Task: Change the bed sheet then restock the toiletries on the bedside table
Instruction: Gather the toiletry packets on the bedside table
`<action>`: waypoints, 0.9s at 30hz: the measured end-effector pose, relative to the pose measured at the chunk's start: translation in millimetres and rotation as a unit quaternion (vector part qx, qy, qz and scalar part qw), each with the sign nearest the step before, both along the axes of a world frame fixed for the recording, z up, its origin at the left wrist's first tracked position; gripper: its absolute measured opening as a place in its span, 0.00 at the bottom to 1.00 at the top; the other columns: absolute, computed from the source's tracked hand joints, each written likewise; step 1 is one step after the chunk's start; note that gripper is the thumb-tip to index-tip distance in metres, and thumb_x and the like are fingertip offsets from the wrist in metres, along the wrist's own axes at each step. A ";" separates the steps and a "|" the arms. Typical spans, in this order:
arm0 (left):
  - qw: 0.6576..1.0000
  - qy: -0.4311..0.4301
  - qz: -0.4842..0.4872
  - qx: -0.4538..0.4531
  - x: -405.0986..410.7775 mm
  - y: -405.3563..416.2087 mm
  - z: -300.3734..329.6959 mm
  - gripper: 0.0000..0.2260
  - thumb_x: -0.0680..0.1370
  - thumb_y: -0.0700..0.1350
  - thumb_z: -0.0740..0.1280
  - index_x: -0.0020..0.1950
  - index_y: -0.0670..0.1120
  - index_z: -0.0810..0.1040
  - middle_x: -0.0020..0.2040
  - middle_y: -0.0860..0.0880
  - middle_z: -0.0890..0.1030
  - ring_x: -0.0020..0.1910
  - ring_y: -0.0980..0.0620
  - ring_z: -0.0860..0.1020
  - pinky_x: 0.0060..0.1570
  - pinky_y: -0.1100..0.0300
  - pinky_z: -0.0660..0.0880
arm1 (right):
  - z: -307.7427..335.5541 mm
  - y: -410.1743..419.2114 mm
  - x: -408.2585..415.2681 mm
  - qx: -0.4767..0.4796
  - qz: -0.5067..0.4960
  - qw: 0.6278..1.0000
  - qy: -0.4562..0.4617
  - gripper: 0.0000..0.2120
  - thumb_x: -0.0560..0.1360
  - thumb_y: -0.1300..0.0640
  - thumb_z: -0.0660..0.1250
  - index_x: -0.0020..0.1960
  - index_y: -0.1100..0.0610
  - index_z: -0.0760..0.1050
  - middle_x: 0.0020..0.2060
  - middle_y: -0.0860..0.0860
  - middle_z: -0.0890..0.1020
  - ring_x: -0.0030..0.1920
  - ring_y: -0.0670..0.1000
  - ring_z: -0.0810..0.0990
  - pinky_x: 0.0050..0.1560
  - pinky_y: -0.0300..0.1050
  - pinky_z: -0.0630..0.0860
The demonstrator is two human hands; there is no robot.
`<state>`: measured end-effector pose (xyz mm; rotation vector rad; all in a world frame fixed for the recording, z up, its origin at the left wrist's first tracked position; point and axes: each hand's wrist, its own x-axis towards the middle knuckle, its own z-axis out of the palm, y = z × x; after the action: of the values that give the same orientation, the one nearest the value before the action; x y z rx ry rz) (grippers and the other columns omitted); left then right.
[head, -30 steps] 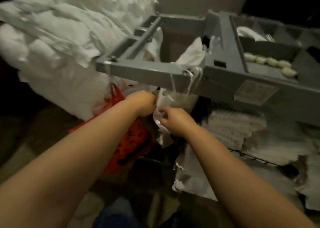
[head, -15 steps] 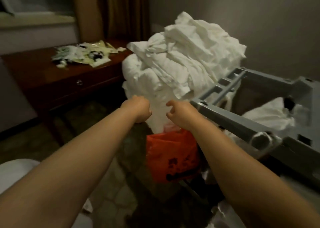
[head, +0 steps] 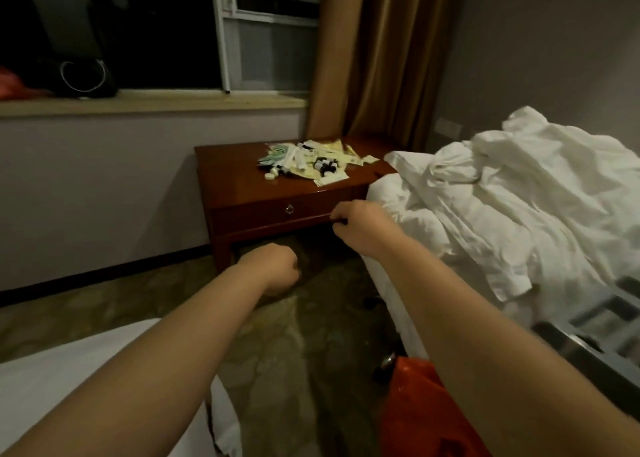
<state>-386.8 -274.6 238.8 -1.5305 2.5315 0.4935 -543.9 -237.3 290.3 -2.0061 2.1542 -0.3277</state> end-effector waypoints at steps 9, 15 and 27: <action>0.994 0.067 0.043 -0.078 -60.4 -87.2 32.4 0.12 0.81 0.49 0.57 0.56 0.49 0.79 0.52 0.50 0.80 0.49 0.51 0.77 0.52 0.53 0.76 | -50.8 -68.6 -58.3 0.058 0.031 0.998 -0.011 0.16 0.80 0.54 0.60 0.66 0.53 0.72 0.64 0.53 0.70 0.60 0.54 0.73 0.62 0.47 0.72; 0.995 0.061 0.054 -0.056 -87.5 -140.9 21.7 0.12 0.81 0.48 0.58 0.56 0.49 0.79 0.49 0.52 0.79 0.45 0.54 0.77 0.47 0.57 0.76 | -60.7 -130.9 -95.0 0.104 0.034 0.993 -0.047 0.15 0.80 0.56 0.59 0.65 0.54 0.72 0.59 0.53 0.77 0.56 0.54 0.77 0.57 0.48 0.76; 0.998 -0.008 0.033 -0.047 -92.1 -329.7 -2.6 0.11 0.80 0.50 0.58 0.55 0.49 0.78 0.51 0.49 0.79 0.50 0.50 0.76 0.49 0.54 0.76 | -38.4 -333.2 -84.9 0.012 0.059 0.998 -0.035 0.12 0.79 0.56 0.58 0.59 0.55 0.75 0.51 0.55 0.80 0.50 0.55 0.77 0.49 0.50 0.78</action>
<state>-478.9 -604.3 236.2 -1.6494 2.5329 0.3742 -628.8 -570.5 251.8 -2.0666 1.9792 -0.3477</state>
